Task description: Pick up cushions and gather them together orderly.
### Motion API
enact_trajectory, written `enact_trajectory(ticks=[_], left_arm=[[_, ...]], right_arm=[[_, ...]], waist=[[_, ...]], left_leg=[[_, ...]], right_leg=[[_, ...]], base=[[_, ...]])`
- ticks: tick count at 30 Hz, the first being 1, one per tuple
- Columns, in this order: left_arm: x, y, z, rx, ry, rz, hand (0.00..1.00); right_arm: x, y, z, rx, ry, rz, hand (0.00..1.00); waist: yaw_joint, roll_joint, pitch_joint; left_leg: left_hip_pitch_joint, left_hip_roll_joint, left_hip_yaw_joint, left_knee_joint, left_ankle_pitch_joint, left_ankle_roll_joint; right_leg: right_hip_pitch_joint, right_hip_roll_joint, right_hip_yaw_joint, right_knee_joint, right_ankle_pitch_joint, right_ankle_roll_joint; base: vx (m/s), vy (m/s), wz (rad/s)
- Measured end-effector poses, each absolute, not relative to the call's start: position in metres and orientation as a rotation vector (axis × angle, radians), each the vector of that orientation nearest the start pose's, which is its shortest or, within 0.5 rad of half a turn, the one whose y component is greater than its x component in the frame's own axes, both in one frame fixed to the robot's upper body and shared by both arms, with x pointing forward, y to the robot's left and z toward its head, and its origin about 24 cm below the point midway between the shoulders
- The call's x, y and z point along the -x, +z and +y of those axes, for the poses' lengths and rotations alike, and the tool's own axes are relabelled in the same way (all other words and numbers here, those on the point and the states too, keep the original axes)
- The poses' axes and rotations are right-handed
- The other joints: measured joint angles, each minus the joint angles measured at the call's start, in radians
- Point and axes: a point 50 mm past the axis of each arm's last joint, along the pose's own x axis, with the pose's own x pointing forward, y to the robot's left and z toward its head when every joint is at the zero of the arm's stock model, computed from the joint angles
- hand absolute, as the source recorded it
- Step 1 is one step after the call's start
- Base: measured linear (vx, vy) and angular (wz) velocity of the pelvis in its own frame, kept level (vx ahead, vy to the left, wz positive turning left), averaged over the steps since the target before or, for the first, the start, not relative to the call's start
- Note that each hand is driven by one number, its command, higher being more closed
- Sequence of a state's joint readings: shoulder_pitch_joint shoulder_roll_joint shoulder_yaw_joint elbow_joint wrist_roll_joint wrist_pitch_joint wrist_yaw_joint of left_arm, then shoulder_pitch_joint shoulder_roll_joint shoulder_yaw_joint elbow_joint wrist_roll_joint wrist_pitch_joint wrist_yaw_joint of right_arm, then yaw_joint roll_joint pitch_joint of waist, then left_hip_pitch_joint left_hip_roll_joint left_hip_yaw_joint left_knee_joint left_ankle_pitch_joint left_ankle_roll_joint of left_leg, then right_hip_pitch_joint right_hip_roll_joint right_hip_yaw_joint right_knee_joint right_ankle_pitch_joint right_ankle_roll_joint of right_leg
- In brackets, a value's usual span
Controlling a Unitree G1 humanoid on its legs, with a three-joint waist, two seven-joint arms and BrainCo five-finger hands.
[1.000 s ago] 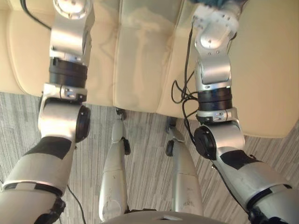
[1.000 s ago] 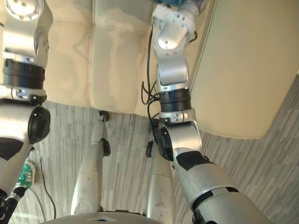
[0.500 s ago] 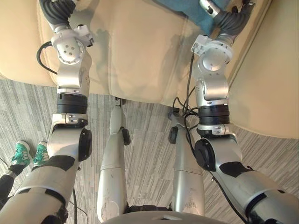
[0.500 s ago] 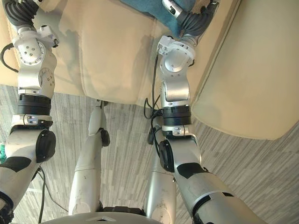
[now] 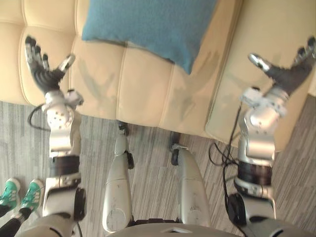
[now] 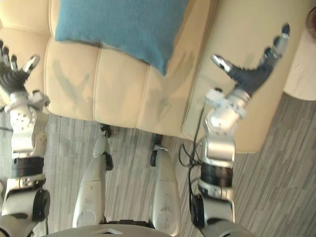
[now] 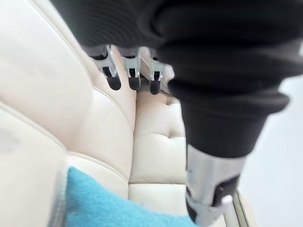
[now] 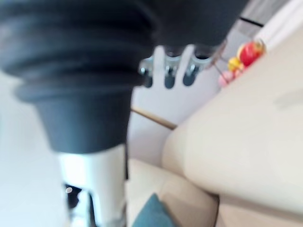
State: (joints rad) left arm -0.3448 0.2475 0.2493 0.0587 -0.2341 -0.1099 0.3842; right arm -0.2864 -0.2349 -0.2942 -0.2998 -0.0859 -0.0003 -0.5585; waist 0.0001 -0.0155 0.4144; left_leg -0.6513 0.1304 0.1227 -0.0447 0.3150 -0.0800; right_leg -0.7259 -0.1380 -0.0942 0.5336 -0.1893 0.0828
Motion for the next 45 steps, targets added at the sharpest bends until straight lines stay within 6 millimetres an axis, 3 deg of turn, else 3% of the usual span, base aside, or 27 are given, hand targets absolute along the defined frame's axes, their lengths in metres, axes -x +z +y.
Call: enact_trajectory(ticks=[3,5,8,10,13,16,20,22,26,27,28,29,30,31,32,33,34,36,37,38,40,41,42,43,44,45], left_arm=[[-0.275,0.101,0.253,0.130,0.566,-0.273,0.00],[-0.253,0.058,0.251,0.131,0.577,-0.114,0.00],[-0.214,-0.018,0.243,0.102,0.574,0.222,0.00],[-0.178,-0.069,0.232,0.115,0.543,0.469,0.00],[-0.146,-0.110,0.214,0.129,0.497,0.697,0.00],[-0.126,-0.131,0.204,0.100,0.450,0.842,0.00],[-0.106,-0.147,0.200,0.095,0.455,0.964,0.00],[-0.101,-0.151,0.202,0.102,0.479,0.993,0.00],[-0.099,-0.153,0.203,0.098,0.494,1.012,0.00],[-0.102,-0.152,0.203,0.097,0.496,1.006,0.00],[-0.099,-0.153,0.202,0.099,0.498,1.014,0.00],[-0.100,-0.153,0.199,0.110,0.495,1.012,0.00],[-0.101,-0.152,0.202,0.106,0.503,1.003,0.00],[-0.099,-0.152,0.206,0.085,0.498,1.008,0.00],[-0.097,-0.152,0.208,0.082,0.500,1.011,0.00],[-0.093,-0.153,0.210,0.077,0.508,1.019,0.00],[-0.095,-0.152,0.211,0.086,0.518,1.008,0.00],[-0.106,-0.150,0.202,0.101,0.487,0.988,0.00],[-0.108,-0.151,0.196,0.099,0.464,0.994,0.00],[-0.117,-0.151,0.185,0.097,0.413,0.986,0.00],[-0.118,-0.151,0.176,0.103,0.388,0.990,0.00],[-0.116,-0.152,0.175,0.092,0.378,0.993,0.00],[-0.117,-0.151,0.175,0.087,0.371,0.989,0.00],[-0.125,-0.147,0.182,0.068,0.375,0.957,0.00],[-0.128,-0.145,0.187,0.063,0.383,0.941,0.00],[-0.129,-0.145,0.188,0.066,0.382,0.940,0.00]], right_arm=[[-0.243,0.166,-0.249,0.151,-0.751,-0.544,0.00],[-0.236,0.132,-0.241,0.154,-0.686,-0.411,0.00],[-0.227,0.061,-0.227,0.092,-0.561,-0.116,0.00],[-0.210,0.003,-0.215,0.047,-0.462,0.132,0.00],[-0.184,-0.053,-0.207,0.037,-0.398,0.397,0.00],[-0.158,-0.097,-0.202,0.057,-0.363,0.633,0.00],[-0.120,-0.132,-0.203,0.037,-0.400,0.870,0.00],[-0.106,-0.143,-0.200,0.015,-0.413,0.954,0.00],[-0.102,-0.147,-0.199,0.009,-0.414,0.987,0.00],[-0.103,-0.149,-0.196,0.008,-0.402,0.998,0.00],[-0.107,-0.148,-0.195,0.011,-0.392,0.993,0.00],[-0.110,-0.147,-0.197,0.015,-0.394,0.983,0.00],[-0.113,-0.146,-0.197,0.015,-0.393,0.979,0.00],[-0.110,-0.148,-0.198,0.017,-0.395,0.994,0.00],[-0.109,-0.150,-0.198,0.021,-0.391,1.005,0.00],[-0.108,-0.151,-0.197,0.023,-0.382,1.020,0.00],[-0.116,-0.150,-0.196,0.032,-0.369,1.012,0.00],[-0.135,-0.143,-0.204,0.066,-0.364,0.955,0.00],[-0.147,-0.138,-0.208,0.080,-0.366,0.923,0.00],[-0.157,-0.133,-0.214,0.096,-0.371,0.895,0.00],[-0.152,-0.133,-0.219,0.113,-0.392,0.906,0.00],[-0.144,-0.137,-0.217,0.110,-0.399,0.933,0.00],[-0.143,-0.138,-0.213,0.101,-0.395,0.939,0.00],[-0.142,-0.140,-0.206,0.081,-0.389,0.946,0.00],[-0.143,-0.140,-0.203,0.073,-0.386,0.946,0.00],[-0.143,-0.140,-0.203,0.074,-0.386,0.944,0.00]], waist=[[0.000,-0.016,-0.015],[0.004,-0.020,-0.063],[0.007,-0.021,-0.150],[0.017,-0.029,-0.221],[0.014,-0.026,-0.295],[0.015,-0.030,-0.328],[0.016,-0.031,-0.354],[0.016,-0.035,-0.354],[0.018,-0.038,-0.350],[0.030,-0.035,-0.350],[0.043,-0.008,-0.352],[0.047,-0.008,-0.355],[0.032,-0.012,-0.344],[0.028,-0.027,-0.346],[0.032,-0.033,-0.350],[0.045,-0.049,-0.360],[0.066,-0.059,-0.372],[0.093,-0.020,-0.378],[0.096,0.011,-0.362],[0.092,0.061,-0.321],[0.087,0.083,-0.311],[0.086,0.096,-0.317],[0.082,0.080,-0.316],[0.086,0.038,-0.311],[0.087,0.021,-0.307],[0.083,0.015,-0.304]], left_leg=[[0.051,0.005,0.010,0.048,-0.038,0.000],[0.085,0.015,0.016,0.104,-0.077,0.003],[0.205,0.032,0.038,0.170,-0.165,-0.002],[0.313,0.038,0.073,0.176,-0.203,-0.015],[0.378,0.039,0.084,0.171,-0.225,-0.019],[0.454,0.033,0.104,0.109,-0.214,-0.023],[0.559,0.014,0.128,-0.019,-0.166,-0.028],[0.589,0.012,0.135,-0.035,-0.160,-0.030],[0.616,0.013,0.150,-0.034,-0.177,-0.022],[0.623,0.015,0.140,-0.034,-0.192,-0.012],[0.603,0.033,0.122,-0.037,-0.198,0.000],[0.595,0.049,0.129,-0.033,-0.177,0.012],[0.588,0.052,0.132,-0.018,-0.168,0.018],[0.587,0.049,0.119,-0.003,-0.152,0.029],[0.586,0.047,0.119,-0.003,-0.145,0.027],[0.579,0.036,0.120,0.000,-0.134,0.023],[0.550,0.025,0.126,0.018,-0.125,0.016],[0.449,0.062,0.124,0.075,-0.110,0.015],[0.417,0.072,0.120,0.084,-0.102,0.011],[0.394,0.089,0.116,0.085,-0.079,0.008],[0.394,0.094,0.111,0.069,-0.070,0.002],[0.400,0.091,0.109,0.056,-0.106,-0.025],[0.396,0.085,0.112,0.060,-0.147,-0.060],[0.365,0.075,0.127,0.121,-0.189,-0.033],[0.331,0.062,0.116,0.278,-0.217,0.008],[0.324,0.047,0.104,0.456,-0.305,0.040]], right_leg=[[0.080,0.001,0.001,-0.024,0.001,-0.001],[0.147,0.007,0.002,-0.057,0.011,0.008],[0.320,0.020,0.009,-0.146,0.017,0.009],[0.436,0.026,0.036,-0.215,0.031,0.012],[0.528,0.027,0.036,-0.288,0.054,0.016],[0.601,0.028,0.046,-0.365,0.089,0.020],[0.663,0.025,0.056,-0.420,0.111,0.022],[0.682,0.026,0.059,-0.421,0.113,0.020],[0.685,0.028,0.044,-0.388,0.132,-0.007],[0.668,0.037,0.017,-0.368,0.160,-0.064],[0.660,0.048,0.010,-0.371,0.168,-0.090],[0.636,0.042,-0.012,-0.301,0.137,-0.083],[0.583,0.021,-0.060,-0.046,0.053,-0.074],[0.591,-0.008,-0.097,0.222,-0.009,-0.042],[0.604,-0.014,-0.097,0.263,-0.003,-0.032],[0.633,-0.026,-0.090,0.254,0.036,-0.014],[0.646,-0.014,-0.074,0.167,-0.019,0.018],[0.672,0.047,-0.083,-0.060,-0.071,-0.018],[0.698,0.068,-0.083,-0.164,-0.073,-0.018],[0.735,0.092,-0.088,-0.270,-0.052,-0.010],[0.739,0.103,-0.096,-0.295,-0.030,-0.009],[0.738,0.100,-0.106,-0.296,-0.021,-0.015],[0.736,0.089,-0.110,-0.305,-0.012,-0.021],[0.710,0.052,-0.109,-0.314,0.001,-0.023],[0.689,0.026,-0.099,-0.312,0.016,-0.016],[0.681,0.007,-0.081,-0.313,0.032,0.000]], base=[[0.01,-0.078,-0.07],[0.07,-0.089,-0.15],[0.13,-0.047,-0.25],[0.17,0.002,-0.40],[0.12,0.018,-0.13],[0.05,0.018,-0.16],[0.01,0.012,-0.09],[0.00,0.020,-0.06],[-0.04,0.020,-0.25],[-0.08,0.026,-0.51],[-0.12,0.008,-0.52],[-0.13,-0.009,-0.18],[-0.17,-0.077,0.34],[-0.14,-0.086,0.46],[-0.17,-0.135,0.39],[-0.09,-0.110,-0.05],[-0.14,-0.132,-0.34],[-0.21,-0.123,-0.53],[-0.33,-0.097,-0.36],[-0.29,-0.036,-0.18],[-0.31,0.034,0.09],[-0.24,0.068,0.17],[-0.17,0.075,0.04],[-0.11,0.070,-0.18],[-0.15,0.105,-0.34],[-0.20,0.202,-0.46]])
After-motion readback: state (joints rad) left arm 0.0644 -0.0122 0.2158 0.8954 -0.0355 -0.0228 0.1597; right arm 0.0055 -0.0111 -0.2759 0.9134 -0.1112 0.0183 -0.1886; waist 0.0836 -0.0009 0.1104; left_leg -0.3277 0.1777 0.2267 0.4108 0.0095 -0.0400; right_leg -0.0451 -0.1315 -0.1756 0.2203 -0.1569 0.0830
